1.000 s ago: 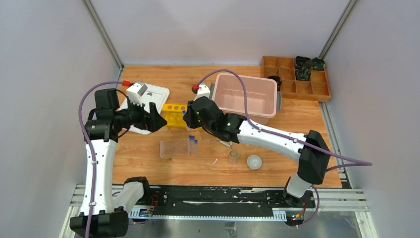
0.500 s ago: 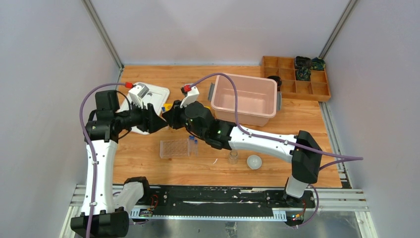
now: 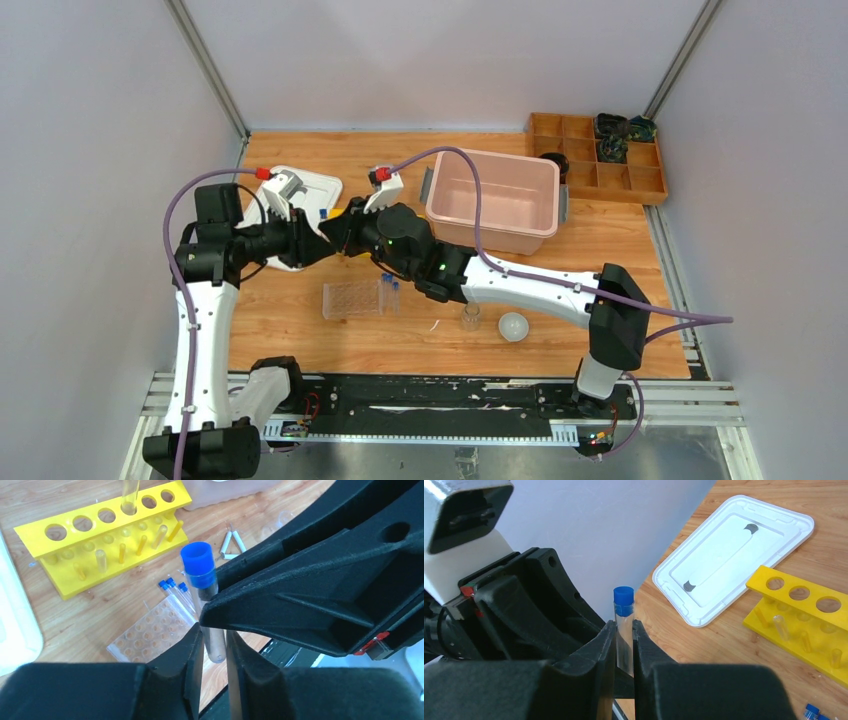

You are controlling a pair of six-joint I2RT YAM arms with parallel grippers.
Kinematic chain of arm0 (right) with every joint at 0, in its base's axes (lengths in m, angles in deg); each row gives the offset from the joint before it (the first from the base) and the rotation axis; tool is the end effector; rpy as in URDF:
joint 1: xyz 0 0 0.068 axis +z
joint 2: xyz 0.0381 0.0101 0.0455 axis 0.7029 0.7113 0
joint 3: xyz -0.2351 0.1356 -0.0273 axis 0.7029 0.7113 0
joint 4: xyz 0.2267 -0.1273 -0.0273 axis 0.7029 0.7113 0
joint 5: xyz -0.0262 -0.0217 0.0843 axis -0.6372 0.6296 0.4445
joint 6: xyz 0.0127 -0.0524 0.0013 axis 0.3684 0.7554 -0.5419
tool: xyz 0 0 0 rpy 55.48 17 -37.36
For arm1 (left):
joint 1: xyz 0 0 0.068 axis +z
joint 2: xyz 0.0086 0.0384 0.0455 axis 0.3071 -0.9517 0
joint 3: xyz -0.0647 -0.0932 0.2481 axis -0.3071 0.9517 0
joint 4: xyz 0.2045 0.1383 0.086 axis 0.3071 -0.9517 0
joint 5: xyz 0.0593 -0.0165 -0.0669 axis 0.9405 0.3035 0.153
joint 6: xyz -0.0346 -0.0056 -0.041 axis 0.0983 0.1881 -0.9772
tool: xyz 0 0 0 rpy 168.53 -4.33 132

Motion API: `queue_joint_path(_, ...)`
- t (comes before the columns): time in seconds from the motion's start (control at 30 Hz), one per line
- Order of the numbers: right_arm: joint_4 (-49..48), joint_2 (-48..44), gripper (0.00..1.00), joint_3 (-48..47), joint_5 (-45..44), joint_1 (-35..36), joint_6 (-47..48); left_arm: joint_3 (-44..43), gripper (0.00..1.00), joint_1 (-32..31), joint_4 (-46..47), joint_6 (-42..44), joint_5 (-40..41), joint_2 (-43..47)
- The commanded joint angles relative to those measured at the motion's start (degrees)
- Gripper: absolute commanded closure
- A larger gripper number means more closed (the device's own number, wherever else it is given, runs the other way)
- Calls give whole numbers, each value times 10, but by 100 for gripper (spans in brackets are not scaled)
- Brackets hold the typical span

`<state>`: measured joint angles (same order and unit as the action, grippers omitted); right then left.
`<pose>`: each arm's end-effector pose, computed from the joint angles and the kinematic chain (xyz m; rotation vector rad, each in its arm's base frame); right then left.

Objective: Organize the chemistry lab equipment

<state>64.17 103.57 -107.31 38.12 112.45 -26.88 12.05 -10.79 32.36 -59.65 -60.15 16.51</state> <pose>0.1652 0.3812 0.3702 -0.2005 1.6497 1.2654 0.1636 -0.0078 0.3627 0.4318 2.1019 -0.8973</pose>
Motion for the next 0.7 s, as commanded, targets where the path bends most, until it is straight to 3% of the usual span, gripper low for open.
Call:
queue_joint_path(0.0,-14,-3,83,-16,15,6,-18,3,82,0,2,16,-12,0)
queue_joint_path(0.07,20,-4,66,-30,18,2,-14,7,90,0,3,33,-11,4)
queue_joint_path(0.13,105,4,60,-66,32,-10,-14,14,96,0,2,54,-15,12)
queue_joint_path(0.33,305,62,57,-217,94,-45,-7,23,100,0,2,101,-17,26)
queue_joint_path(0.67,338,80,63,-259,175,-61,18,20,100,0,2,101,6,22)
